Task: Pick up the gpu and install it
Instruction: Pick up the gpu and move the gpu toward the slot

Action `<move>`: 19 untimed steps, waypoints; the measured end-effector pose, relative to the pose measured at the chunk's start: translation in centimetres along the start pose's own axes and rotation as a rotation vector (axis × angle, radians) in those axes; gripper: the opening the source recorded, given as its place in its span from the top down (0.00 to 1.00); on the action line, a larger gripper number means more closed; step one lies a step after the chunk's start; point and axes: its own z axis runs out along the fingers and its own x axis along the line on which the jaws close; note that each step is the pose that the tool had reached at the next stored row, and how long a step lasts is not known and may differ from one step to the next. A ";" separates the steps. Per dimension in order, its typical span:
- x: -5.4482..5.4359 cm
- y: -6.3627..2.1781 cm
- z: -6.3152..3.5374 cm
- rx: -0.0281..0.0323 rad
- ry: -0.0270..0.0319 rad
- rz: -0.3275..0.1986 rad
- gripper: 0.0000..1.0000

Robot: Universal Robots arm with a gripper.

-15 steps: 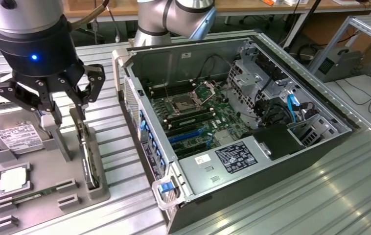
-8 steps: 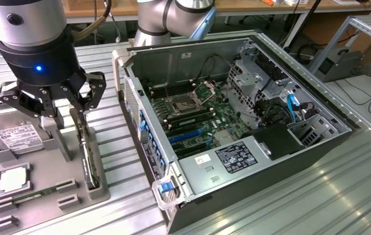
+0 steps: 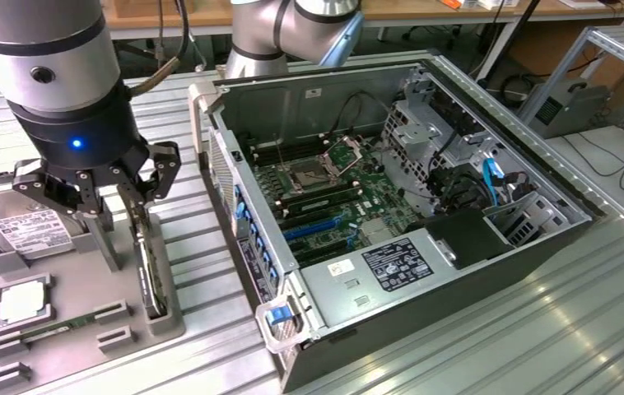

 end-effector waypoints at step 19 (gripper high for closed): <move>0.1 -0.85 1.99 0.0000 -0.0001 0.000 0.58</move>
